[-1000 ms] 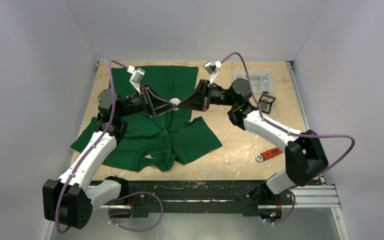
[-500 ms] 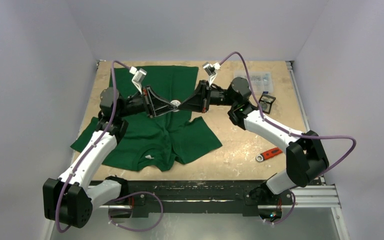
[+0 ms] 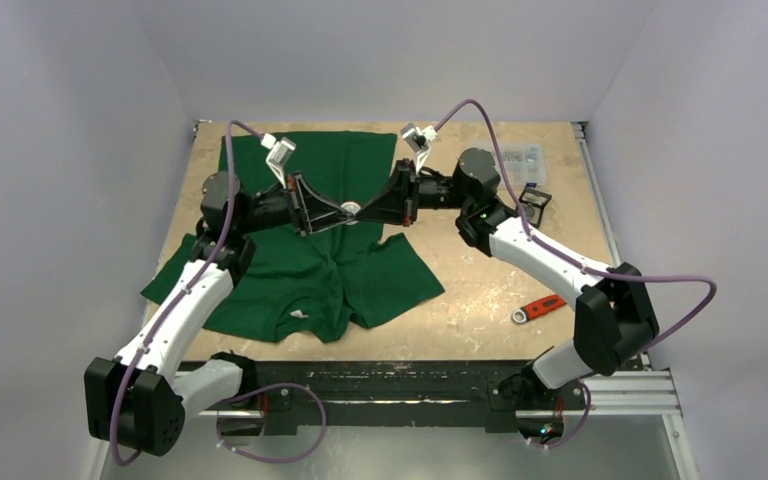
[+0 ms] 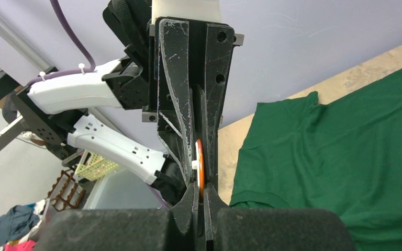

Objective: Remove the brooch from the garment

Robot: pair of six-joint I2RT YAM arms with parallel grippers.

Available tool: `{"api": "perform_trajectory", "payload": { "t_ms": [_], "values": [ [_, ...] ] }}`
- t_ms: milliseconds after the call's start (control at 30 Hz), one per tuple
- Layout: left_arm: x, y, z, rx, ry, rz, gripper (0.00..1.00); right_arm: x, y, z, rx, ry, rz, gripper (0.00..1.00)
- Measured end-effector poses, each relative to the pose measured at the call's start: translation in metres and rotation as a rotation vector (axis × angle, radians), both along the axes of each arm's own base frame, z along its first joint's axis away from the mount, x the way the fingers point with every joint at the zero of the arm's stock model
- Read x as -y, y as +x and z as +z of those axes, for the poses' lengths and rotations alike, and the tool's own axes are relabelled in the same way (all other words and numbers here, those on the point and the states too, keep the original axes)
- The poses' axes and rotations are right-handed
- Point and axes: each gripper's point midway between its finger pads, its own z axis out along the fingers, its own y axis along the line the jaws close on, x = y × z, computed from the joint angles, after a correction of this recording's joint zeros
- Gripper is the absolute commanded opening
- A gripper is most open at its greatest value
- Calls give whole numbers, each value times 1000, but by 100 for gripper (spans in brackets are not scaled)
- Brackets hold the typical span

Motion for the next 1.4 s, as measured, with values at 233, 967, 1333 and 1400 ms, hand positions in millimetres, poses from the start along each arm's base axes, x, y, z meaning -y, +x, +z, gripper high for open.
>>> {"api": "perform_trajectory", "payload": {
  "t_ms": [233, 967, 1333, 1400],
  "values": [
    [1, 0, -3, 2, 23, 3, 3, 0, 0, -3, 35, -23, 0, 0],
    [5, -3, -7, 53, 109, -20, 12, 1, -4, -8, 85, -75, 17, 0],
    [4, -11, -2, 152, 166, -68, 42, 5, -5, 4, 106, -55, 42, 0],
    [3, -11, -4, 152, 173, -71, 42, 7, -3, 4, 103, -55, 40, 0]
  ]
}}
